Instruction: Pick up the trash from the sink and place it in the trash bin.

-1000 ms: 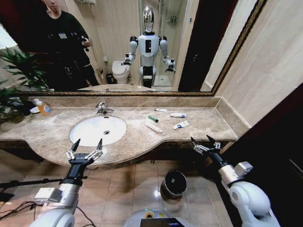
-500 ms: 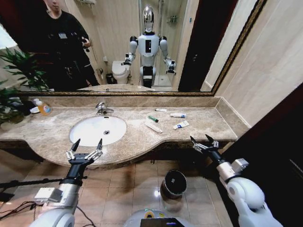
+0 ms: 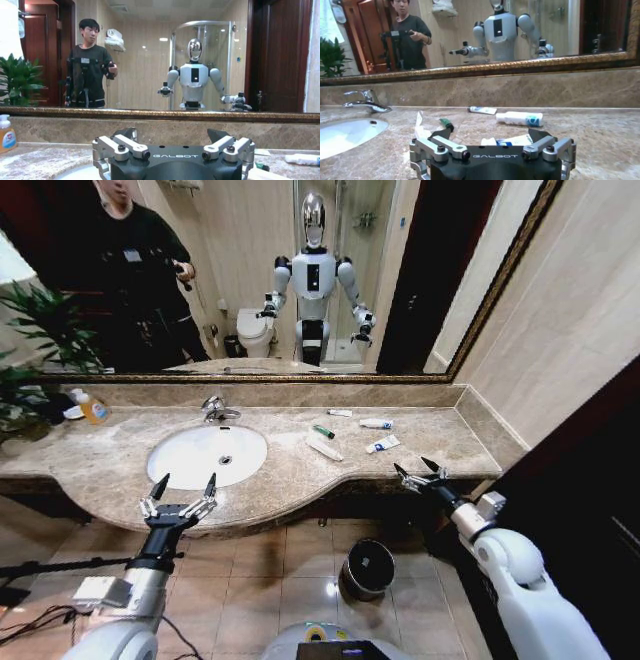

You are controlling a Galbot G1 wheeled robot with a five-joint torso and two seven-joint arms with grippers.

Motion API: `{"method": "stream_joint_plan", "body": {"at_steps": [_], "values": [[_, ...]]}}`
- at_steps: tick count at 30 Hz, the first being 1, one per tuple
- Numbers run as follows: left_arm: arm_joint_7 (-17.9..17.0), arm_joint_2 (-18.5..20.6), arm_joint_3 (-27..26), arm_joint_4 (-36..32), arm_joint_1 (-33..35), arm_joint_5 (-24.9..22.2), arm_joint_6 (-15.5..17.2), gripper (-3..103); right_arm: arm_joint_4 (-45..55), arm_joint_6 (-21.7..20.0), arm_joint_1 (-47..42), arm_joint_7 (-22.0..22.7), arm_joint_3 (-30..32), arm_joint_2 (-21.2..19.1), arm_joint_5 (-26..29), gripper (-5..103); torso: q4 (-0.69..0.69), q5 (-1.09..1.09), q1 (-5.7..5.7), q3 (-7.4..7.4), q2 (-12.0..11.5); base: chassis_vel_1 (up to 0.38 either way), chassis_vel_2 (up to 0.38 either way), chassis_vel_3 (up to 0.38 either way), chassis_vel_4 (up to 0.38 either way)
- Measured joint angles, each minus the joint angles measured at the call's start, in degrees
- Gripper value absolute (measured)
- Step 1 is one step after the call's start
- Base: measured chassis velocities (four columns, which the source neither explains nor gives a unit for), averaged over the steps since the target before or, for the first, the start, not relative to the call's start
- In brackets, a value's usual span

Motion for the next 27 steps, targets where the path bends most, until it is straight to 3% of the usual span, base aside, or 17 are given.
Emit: {"method": "stream_joint_plan", "body": {"at_steps": [18,27], "values": [[0.00,0.00,0.00,0.00,0.00,0.00,0.00,100,-18.96,-0.33,21.40,-1.66,-17.60,-4.00,-1.77,100,0.01,-0.01,0.00,0.00,0.00,0.000,0.000,0.000,0.000],[0.00,0.00,0.00,0.00,0.00,0.00,0.00,100,-25.76,-0.24,26.73,-3.63,-21.89,-4.42,-3.32,100,0.01,0.00,0.00,0.00,0.00,0.000,0.000,0.000,0.000]]}}
